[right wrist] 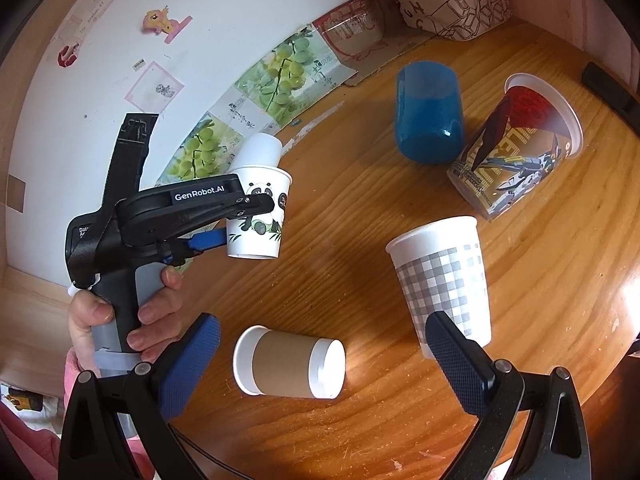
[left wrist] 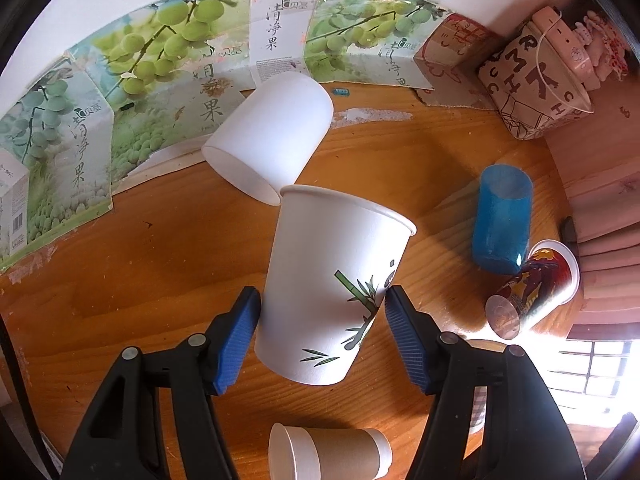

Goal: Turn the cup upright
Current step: 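Carry the held panda-print cup with the left gripper toward the right gripper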

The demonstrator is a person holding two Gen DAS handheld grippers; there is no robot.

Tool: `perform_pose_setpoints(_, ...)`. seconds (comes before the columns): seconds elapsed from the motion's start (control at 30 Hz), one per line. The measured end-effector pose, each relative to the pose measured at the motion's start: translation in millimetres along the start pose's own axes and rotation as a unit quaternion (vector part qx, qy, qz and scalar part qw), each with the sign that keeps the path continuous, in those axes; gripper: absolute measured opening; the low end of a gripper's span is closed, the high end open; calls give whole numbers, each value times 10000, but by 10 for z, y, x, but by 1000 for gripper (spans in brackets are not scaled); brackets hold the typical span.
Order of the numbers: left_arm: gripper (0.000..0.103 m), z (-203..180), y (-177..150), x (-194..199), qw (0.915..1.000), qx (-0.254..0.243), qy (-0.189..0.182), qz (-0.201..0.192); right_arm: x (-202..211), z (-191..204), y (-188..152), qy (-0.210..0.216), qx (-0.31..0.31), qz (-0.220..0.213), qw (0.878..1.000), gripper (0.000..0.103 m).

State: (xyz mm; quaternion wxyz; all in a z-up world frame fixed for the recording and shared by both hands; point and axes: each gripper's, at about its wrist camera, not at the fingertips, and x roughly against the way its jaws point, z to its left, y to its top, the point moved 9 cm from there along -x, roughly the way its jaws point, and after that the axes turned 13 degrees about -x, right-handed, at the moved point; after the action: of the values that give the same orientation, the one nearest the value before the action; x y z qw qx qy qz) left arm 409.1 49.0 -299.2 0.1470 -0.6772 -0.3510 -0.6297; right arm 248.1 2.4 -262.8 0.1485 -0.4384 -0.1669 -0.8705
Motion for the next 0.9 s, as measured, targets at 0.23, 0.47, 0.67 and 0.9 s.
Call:
perform_pose_setpoints(0.23, 68, -85, -183, 317, 9996, 69, 79, -271, 130, 0, -32, 136, 50, 56, 9999, 103)
perform_pose_setpoints(0.47, 68, -136, -431, 605, 9977, 412, 198, -508, 347, 31, -34, 340, 343, 115, 9988, 103)
perform_pose_setpoints(0.67, 68, -221, -671, 824, 9948, 629, 439, -673, 593, -10, -17, 430, 699, 76, 9966, 103)
perform_pose_setpoints(0.9, 68, -422, -982, 979, 9911, 895, 575, -796, 805, -189, 52, 523, 873, 59, 9948, 103)
